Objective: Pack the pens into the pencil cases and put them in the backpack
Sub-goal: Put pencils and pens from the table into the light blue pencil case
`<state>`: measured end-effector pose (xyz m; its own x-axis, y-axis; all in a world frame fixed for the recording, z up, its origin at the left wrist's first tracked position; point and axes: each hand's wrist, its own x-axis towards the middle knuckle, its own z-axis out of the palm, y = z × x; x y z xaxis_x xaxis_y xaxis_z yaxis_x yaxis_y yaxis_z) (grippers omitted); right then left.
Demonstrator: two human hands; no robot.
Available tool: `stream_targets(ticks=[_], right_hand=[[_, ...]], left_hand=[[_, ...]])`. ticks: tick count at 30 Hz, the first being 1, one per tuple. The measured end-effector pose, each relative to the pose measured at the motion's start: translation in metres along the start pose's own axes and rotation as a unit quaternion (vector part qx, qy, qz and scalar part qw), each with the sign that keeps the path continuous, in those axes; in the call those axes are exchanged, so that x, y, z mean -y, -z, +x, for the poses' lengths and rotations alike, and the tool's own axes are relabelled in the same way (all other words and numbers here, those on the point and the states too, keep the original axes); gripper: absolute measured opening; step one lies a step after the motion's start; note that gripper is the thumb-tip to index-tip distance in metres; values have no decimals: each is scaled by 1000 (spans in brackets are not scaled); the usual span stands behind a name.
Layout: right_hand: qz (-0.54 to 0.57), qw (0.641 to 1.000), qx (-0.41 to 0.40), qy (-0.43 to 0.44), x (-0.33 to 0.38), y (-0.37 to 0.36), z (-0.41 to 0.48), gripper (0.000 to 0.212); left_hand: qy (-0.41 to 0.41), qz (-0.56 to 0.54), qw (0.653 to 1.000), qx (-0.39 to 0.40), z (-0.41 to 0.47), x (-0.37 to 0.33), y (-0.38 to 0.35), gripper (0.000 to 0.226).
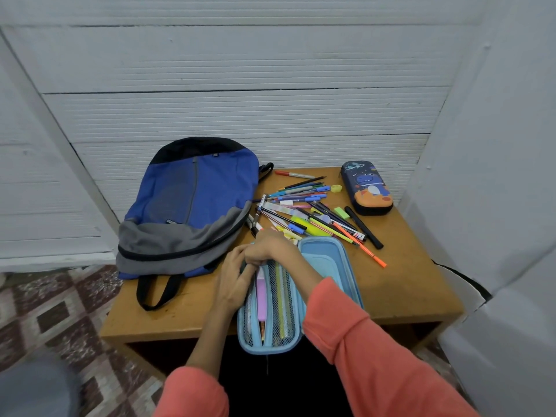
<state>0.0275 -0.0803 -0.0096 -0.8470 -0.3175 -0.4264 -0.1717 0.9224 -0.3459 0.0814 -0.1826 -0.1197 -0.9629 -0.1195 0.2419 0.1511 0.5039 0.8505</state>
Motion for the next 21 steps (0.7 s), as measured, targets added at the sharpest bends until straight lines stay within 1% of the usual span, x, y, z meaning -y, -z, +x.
stream_targets(ticks=[3, 5, 8, 10, 11, 15, 16, 19, 21], right_hand=[[-4, 1000, 1, 1, 2, -3, 2, 15], [-8, 1000, -4, 3, 2, -7, 3, 13], [-14, 999, -29, 8, 0, -16, 4, 23], [-17, 999, -39, 7, 0, -22, 3, 36], [-21, 999, -42, 8, 0, -25, 2, 42], [-42, 998, -43, 23, -4, -33, -10, 53], [-32, 998, -49, 28, -6, -34, -16, 55], [10, 997, -69, 29, -9, -39, -39, 57], [-8, 996, -77, 31, -10, -44, -54, 58]], left_hand=[[15, -6, 1000, -24, 1, -1, -1, 49], [9, -4, 999, -36, 1, -6, -1, 49], [-7, 11, 999, -42, 0, -7, -2, 54], [-24, 12, 999, -42, 1, -3, -2, 62], [-30, 13, 999, -39, 2, 1, -2, 62], [-22, 13, 999, -25, 7, 16, -5, 45], [-18, 14, 999, -22, 8, 19, -5, 44], [-13, 21, 999, -22, 9, 24, -7, 45], [-14, 22, 999, -26, 9, 23, -7, 47]])
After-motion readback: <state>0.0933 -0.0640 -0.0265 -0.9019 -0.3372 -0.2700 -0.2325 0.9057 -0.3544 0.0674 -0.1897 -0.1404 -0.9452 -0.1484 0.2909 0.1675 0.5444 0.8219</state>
